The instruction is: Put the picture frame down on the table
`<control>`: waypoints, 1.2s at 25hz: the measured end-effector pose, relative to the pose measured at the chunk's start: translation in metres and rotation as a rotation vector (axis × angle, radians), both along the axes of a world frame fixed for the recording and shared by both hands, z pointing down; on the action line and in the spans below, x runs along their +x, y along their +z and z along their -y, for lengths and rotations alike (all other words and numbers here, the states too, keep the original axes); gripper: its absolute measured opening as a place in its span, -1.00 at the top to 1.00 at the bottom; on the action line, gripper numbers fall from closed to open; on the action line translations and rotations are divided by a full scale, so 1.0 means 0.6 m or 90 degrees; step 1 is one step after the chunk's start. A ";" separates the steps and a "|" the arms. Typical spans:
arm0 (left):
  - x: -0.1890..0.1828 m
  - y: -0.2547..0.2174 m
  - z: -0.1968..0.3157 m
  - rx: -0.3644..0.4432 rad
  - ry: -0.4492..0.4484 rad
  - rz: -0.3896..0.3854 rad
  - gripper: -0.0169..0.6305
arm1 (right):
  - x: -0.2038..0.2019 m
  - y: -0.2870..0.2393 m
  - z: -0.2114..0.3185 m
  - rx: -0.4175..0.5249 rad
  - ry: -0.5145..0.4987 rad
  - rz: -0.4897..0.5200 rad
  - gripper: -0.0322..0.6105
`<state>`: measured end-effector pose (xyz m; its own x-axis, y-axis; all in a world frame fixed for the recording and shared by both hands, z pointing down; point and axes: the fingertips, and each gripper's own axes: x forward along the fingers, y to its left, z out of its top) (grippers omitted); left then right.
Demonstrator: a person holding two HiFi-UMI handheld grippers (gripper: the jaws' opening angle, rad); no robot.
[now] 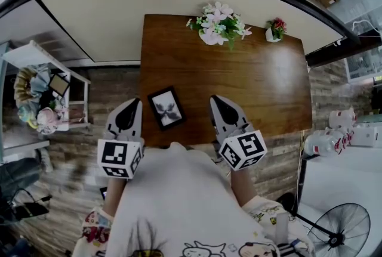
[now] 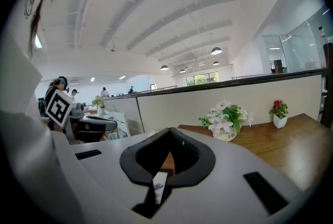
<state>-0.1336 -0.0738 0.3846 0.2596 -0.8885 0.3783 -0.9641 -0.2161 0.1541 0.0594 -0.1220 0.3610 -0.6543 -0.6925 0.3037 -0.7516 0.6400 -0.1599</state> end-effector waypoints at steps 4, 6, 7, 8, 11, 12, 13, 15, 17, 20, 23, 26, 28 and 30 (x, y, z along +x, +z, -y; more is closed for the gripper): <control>-0.001 0.002 -0.003 -0.001 -0.004 0.001 0.94 | -0.001 0.004 -0.001 -0.004 -0.004 0.001 0.90; -0.001 0.003 -0.004 -0.002 -0.005 -0.001 0.94 | -0.002 0.005 -0.002 -0.005 -0.005 -0.001 0.90; -0.002 0.003 -0.005 -0.002 -0.005 -0.002 0.94 | -0.003 0.005 -0.002 -0.006 -0.006 -0.002 0.90; -0.002 0.003 -0.005 -0.001 -0.005 -0.002 0.94 | -0.003 0.005 -0.002 -0.006 -0.007 -0.003 0.90; -0.004 0.003 -0.006 -0.002 -0.006 -0.002 0.94 | -0.004 0.006 -0.003 -0.008 -0.007 -0.005 0.90; -0.005 0.003 -0.007 -0.002 -0.005 -0.002 0.94 | -0.005 0.007 -0.003 -0.009 -0.007 -0.005 0.90; -0.006 0.003 -0.007 -0.002 -0.005 -0.001 0.94 | -0.006 0.007 -0.004 -0.010 -0.008 -0.005 0.90; -0.007 0.003 -0.007 -0.001 -0.004 -0.001 0.94 | -0.008 0.008 -0.004 -0.012 -0.009 -0.006 0.90; -0.008 0.003 -0.007 0.001 -0.003 -0.001 0.94 | -0.012 0.009 -0.005 -0.013 -0.011 -0.006 0.90; -0.010 0.002 -0.007 0.005 -0.002 0.000 0.94 | -0.016 0.010 -0.007 -0.012 -0.016 -0.009 0.90; -0.010 0.001 -0.005 0.007 0.003 0.005 0.94 | -0.017 0.012 -0.008 -0.013 -0.016 -0.011 0.90; -0.012 0.003 -0.007 0.006 0.005 -0.001 0.94 | -0.016 0.013 -0.010 -0.014 -0.014 -0.013 0.90; -0.014 0.004 -0.008 0.005 0.003 -0.003 0.94 | -0.013 0.014 -0.010 -0.015 -0.011 -0.015 0.90; -0.016 0.005 -0.008 0.005 -0.001 -0.003 0.94 | -0.009 0.016 -0.009 -0.017 -0.009 -0.016 0.90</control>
<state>-0.1435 -0.0693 0.3874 0.2606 -0.8918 0.3699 -0.9636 -0.2166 0.1568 0.0539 -0.1168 0.3705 -0.6555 -0.6753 0.3380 -0.7469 0.6459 -0.1580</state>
